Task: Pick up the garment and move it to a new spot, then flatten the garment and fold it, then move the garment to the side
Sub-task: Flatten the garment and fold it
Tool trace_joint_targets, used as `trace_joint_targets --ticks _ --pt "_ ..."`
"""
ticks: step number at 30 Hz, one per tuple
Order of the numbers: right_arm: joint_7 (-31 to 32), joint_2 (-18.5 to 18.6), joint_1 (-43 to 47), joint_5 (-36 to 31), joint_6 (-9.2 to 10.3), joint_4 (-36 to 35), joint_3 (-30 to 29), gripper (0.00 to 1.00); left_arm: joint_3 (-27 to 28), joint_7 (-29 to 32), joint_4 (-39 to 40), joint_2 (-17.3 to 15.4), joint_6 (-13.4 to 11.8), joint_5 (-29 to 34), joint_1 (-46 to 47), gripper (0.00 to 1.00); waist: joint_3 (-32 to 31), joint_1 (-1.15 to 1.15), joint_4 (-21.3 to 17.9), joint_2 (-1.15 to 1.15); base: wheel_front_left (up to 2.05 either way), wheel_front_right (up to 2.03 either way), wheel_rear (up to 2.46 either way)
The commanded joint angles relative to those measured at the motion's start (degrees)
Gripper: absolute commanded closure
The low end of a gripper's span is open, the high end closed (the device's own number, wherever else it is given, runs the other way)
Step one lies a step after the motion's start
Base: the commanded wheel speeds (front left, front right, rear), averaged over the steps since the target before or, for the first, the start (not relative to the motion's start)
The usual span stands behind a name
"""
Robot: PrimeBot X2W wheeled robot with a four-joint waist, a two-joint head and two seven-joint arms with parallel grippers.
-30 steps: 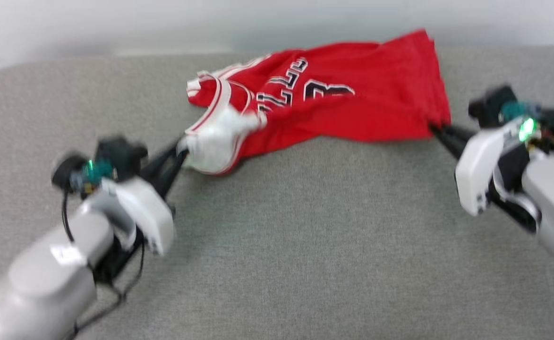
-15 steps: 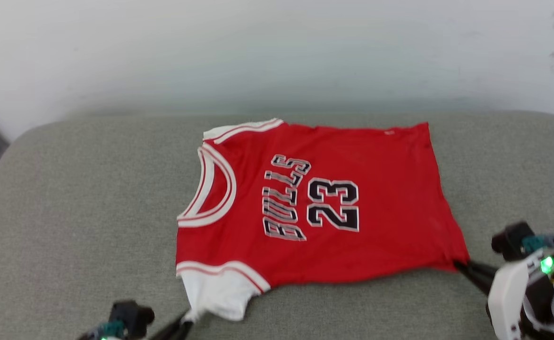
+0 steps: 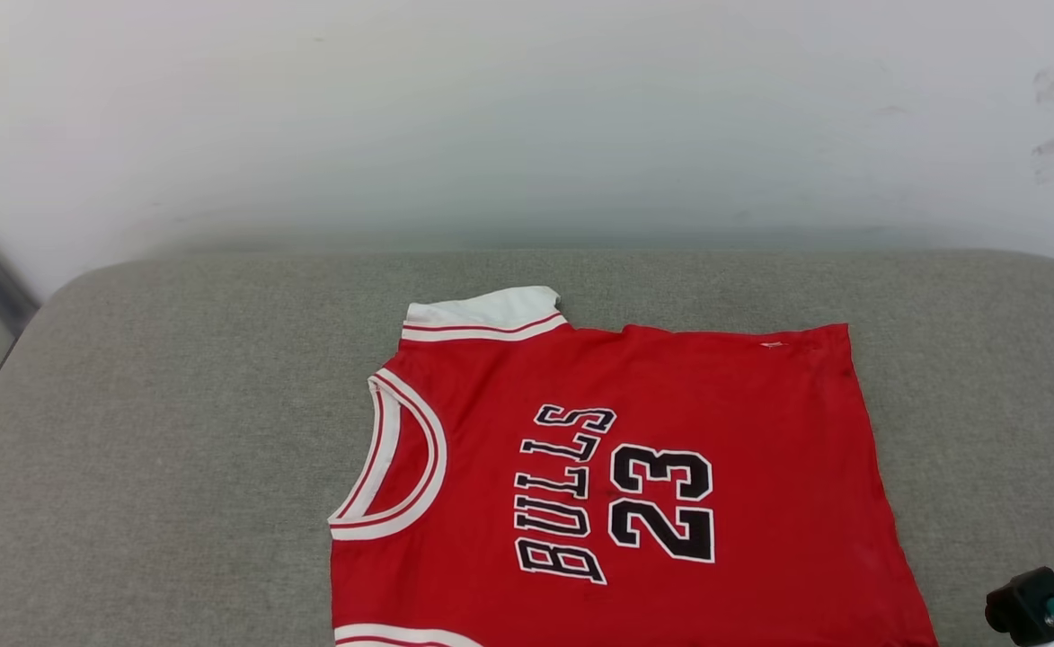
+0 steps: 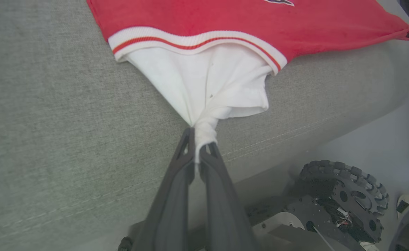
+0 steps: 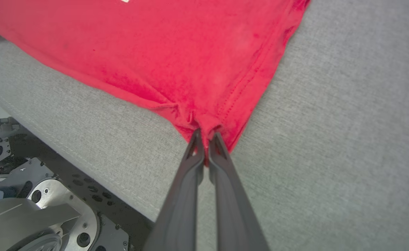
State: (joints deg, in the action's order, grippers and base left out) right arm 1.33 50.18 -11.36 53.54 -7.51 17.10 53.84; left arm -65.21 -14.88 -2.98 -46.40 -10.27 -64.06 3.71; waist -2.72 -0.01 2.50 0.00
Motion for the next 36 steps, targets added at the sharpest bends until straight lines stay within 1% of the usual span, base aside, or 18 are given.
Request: trace_joint_targets --ticks 1,8,10,15,19,25,26,28,32,36 --pt "0.66 0.42 1.65 -0.57 0.04 -0.73 -1.32 1.00 0.08 -0.15 -0.16 0.27 -0.01 0.12 -0.16 1.00 -0.03 0.01 0.09 0.00 0.00 0.00 0.00" --pt "3.65 -0.76 4.56 -2.16 0.04 -3.30 -10.15 1.00 1.93 0.30 -0.86 0.28 0.59 3.34 6.09 1.00 0.09 0.01 0.90 0.00 0.00 0.00 0.00" --pt "4.60 -1.13 4.74 -3.00 0.04 -4.00 -12.56 1.00 3.07 0.27 -0.84 0.43 0.31 3.64 8.39 1.00 0.40 0.01 0.89 0.00 0.00 0.00 0.00" --pt "7.10 -2.73 4.64 -5.13 0.04 -5.81 -17.56 1.00 4.27 1.56 -2.83 1.68 1.91 5.31 14.54 1.00 1.46 0.01 0.62 0.00 0.00 0.00 0.00" --pt "8.84 -3.91 4.51 -6.54 0.04 -7.18 -20.77 1.00 4.60 3.22 -6.60 3.17 4.29 6.45 19.74 1.00 2.97 0.01 0.38 0.00 0.00 0.00 0.00" --pt "11.23 -5.31 3.00 -8.69 0.04 -9.25 -24.79 1.00 5.44 4.96 -13.42 5.38 8.06 8.04 27.90 1.00 7.50 0.01 -0.15 0.00 0.00 0.00 0.00" --pt "12.35 -6.13 1.91 -9.62 0.04 -9.98 -26.13 1.00 5.60 5.58 -16.68 6.34 9.99 8.74 31.47 1.00 9.68 0.01 -0.51 0.00 0.00 0.00 0.00" --pt "12.97 -6.66 1.02 -10.36 0.04 -10.35 -26.81 1.00 5.90 5.80 -18.68 7.01 11.21 8.70 33.58 1.00 11.18 0.01 -0.77 0.00 0.00 0.00 0.00" --pt "14.27 -7.90 -1.21 -11.66 0.04 -10.31 -27.30 1.00 5.77 7.02 -22.20 8.11 12.28 9.12 36.44 1.00 14.00 0.01 -1.43 0.00 0.00 0.00 0.00" --pt "15.24 -9.15 -4.30 -12.97 0.04 -9.24 -26.39 1.00 5.24 8.07 -26.66 9.04 13.79 9.14 38.06 1.00 16.50 0.01 -2.19 0.00 0.00 0.00 0.00"
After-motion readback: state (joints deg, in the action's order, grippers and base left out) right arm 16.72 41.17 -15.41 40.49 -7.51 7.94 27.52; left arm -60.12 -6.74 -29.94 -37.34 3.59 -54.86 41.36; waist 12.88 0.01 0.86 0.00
